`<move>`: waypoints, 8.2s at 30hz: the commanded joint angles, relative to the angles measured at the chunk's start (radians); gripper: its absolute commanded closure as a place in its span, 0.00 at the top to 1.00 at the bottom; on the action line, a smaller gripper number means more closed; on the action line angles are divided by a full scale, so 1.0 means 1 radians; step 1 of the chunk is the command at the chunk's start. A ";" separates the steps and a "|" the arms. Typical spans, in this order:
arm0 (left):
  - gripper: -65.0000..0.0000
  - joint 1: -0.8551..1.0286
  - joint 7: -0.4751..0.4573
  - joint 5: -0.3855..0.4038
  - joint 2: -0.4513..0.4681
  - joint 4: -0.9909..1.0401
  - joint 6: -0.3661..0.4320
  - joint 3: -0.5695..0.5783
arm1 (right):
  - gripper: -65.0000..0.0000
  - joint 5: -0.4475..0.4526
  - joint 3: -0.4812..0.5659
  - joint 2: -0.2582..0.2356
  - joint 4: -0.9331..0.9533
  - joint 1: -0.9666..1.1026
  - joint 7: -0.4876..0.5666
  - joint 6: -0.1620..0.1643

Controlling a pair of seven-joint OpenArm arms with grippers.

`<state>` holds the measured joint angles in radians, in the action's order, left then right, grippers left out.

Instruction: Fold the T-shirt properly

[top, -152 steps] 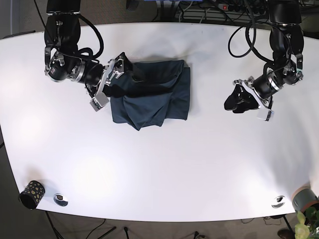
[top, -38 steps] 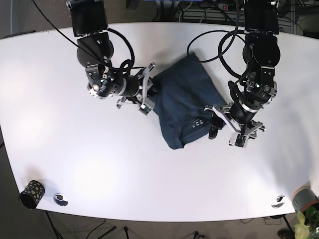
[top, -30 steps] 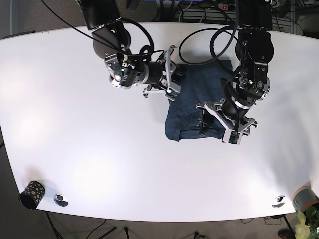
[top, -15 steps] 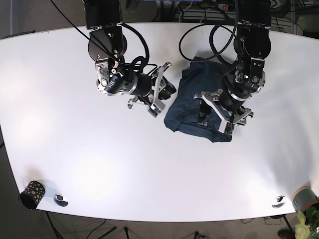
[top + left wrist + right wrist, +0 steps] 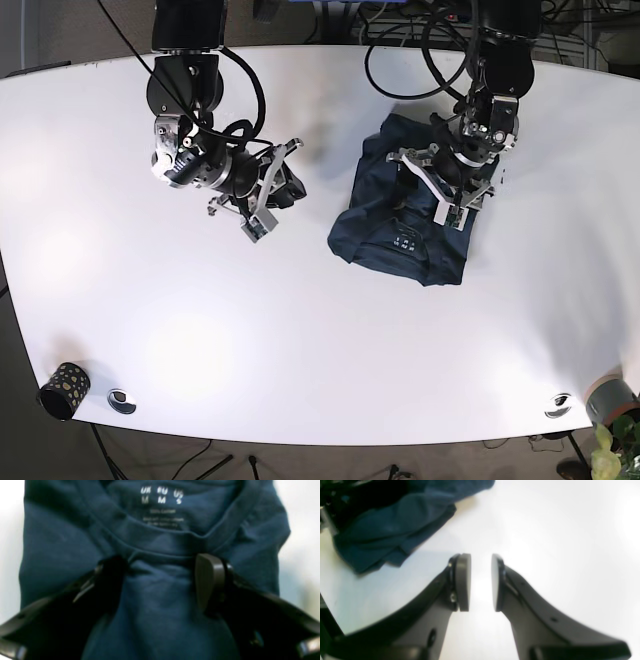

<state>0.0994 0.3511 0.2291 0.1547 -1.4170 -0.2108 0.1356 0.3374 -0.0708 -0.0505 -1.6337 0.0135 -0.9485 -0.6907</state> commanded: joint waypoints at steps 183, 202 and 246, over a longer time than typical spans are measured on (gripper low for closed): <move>0.64 0.116 -0.577 -0.319 -0.218 1.206 0.244 -0.278 | 0.19 -0.093 0.193 -0.228 1.128 0.217 1.000 0.150; 0.64 0.023 -0.576 -0.319 -0.131 1.257 0.244 -0.287 | 0.20 -0.182 0.190 -0.165 1.262 0.098 1.000 0.153; 0.64 0.412 -0.605 -0.320 -0.031 0.914 0.239 -0.285 | 0.19 -0.159 0.188 -0.179 1.166 0.265 1.034 0.153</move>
<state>0.5133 -0.2253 -0.0990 0.0708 -0.4927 -0.0006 -0.1417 0.1722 0.1188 -0.2188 -0.4637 0.2729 0.0746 -0.5285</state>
